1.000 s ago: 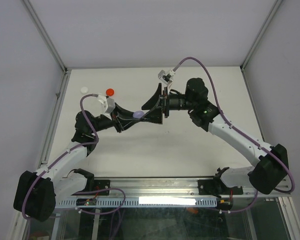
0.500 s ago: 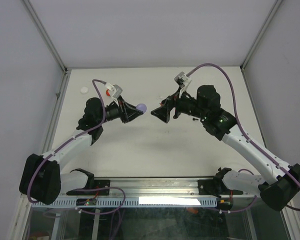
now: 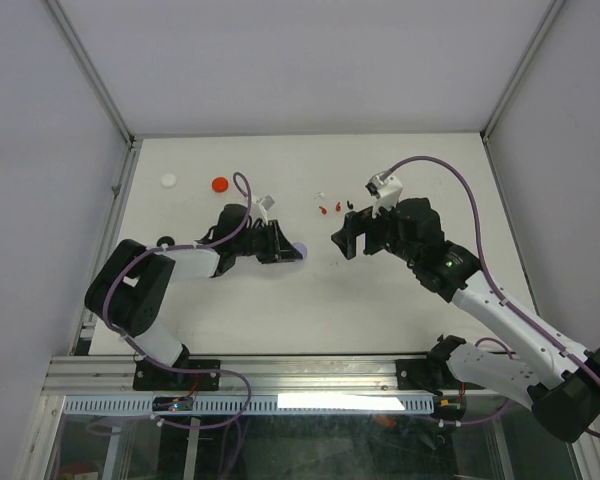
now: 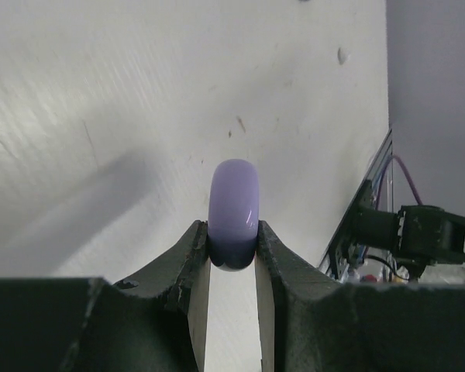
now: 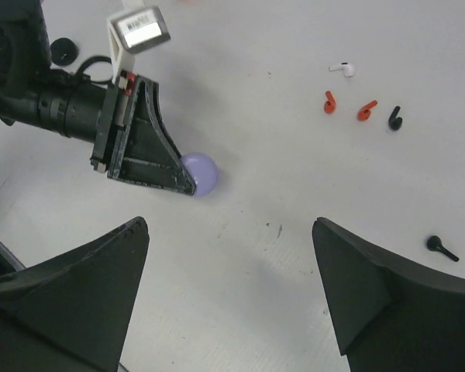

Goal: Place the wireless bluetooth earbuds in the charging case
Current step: Place the charging case at the center of the board, then pick up the charging case at the center of the board.

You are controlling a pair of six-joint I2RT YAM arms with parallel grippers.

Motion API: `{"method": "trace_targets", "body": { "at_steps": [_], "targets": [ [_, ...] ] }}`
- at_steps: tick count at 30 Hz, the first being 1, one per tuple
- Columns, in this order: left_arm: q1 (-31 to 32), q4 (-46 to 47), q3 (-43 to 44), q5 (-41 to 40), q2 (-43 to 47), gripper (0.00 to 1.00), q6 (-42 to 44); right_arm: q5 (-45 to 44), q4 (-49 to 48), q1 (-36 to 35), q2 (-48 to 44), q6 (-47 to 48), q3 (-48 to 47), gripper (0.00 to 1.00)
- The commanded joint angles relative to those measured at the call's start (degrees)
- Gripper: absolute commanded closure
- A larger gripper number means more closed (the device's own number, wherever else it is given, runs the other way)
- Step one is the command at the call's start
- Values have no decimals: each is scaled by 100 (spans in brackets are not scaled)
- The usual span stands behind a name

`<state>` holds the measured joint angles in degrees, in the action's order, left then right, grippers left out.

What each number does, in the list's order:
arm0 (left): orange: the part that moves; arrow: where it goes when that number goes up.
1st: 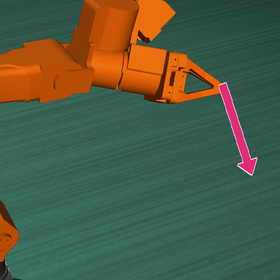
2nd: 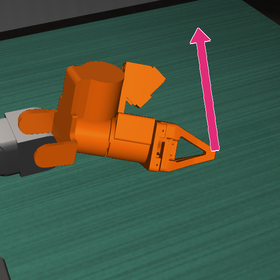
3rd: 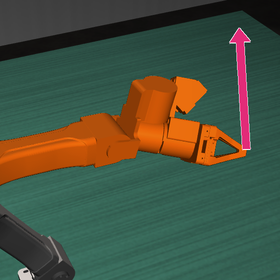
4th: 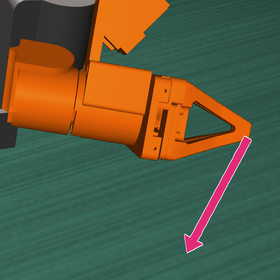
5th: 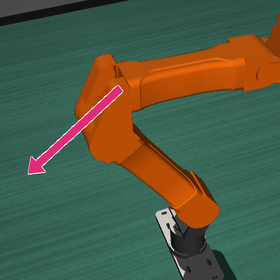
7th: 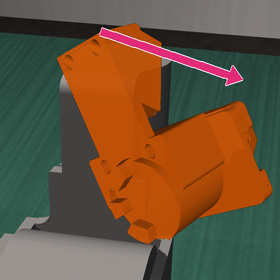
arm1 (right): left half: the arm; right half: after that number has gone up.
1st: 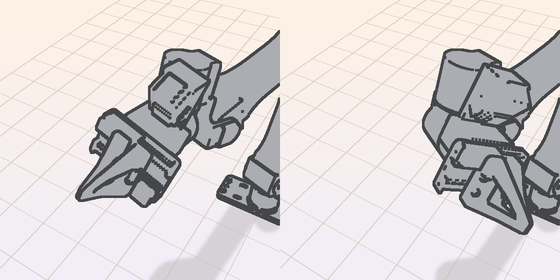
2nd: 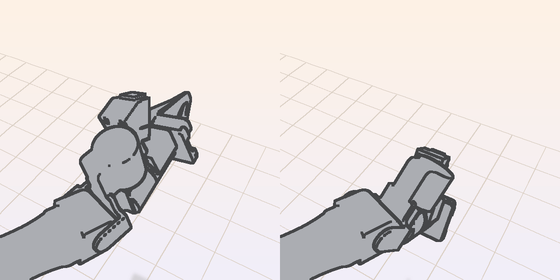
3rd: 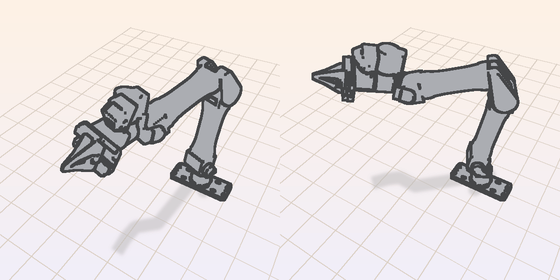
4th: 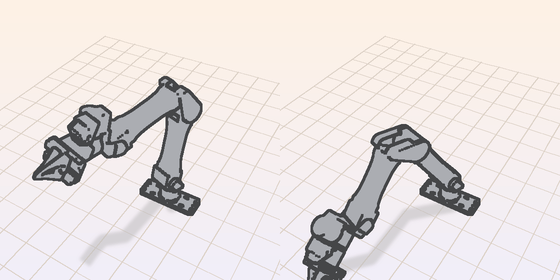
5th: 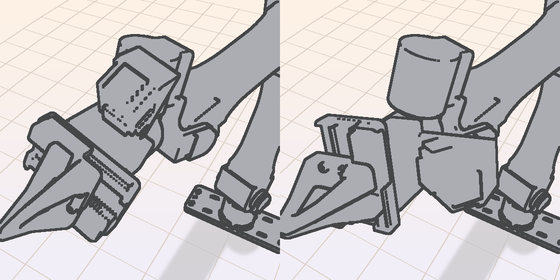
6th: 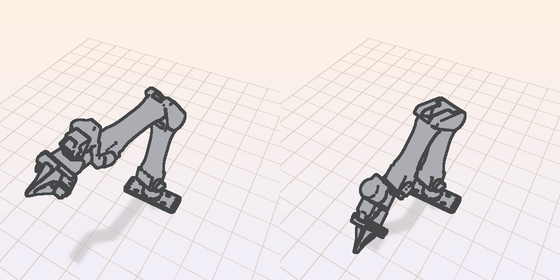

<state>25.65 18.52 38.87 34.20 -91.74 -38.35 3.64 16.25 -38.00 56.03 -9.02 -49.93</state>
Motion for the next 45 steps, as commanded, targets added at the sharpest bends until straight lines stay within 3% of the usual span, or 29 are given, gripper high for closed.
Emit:
{"method": "trace_targets", "body": {
  "at_steps": [1, 9, 17, 23, 25, 37, 39, 41, 45],
  "targets": [
    [519, 134, 48, -136, -422, 95, -421, -441, -122, 18, -314, 182, 80, 10],
    [992, 134, 77, -354, -954, 89, -674, -410, -123, 18, -347, 181, 125, 10],
    [1042, -387, 4, -799, -867, 60, -679, -399, -96, 16, -330, 190, 120, 10],
    [1041, -1000, -24, -1479, -449, 46, -564, -382, -87, 13, -312, 190, 117, 10],
    [1033, -1217, -54, -1721, -261, 37, -526, -386, -78, 18, -316, 198, 115, 10],
    [998, -2994, 75, -3826, 1146, 18, -124, -401, -61, 19, -329, 216, 115, 10],
    [908, -3325, 139, -4174, 1364, 13, -48, -395, -52, 18, -336, 220, 114, 10],
    [765, -3611, 201, -4461, 1569, 2, 82, -404, -43, 15, -354, 225, 114, 10],
    [228, -3984, 331, -4704, 1921, 1, 429, -408, -46, 16, -390, 233, 123, 10]
  ]
}}
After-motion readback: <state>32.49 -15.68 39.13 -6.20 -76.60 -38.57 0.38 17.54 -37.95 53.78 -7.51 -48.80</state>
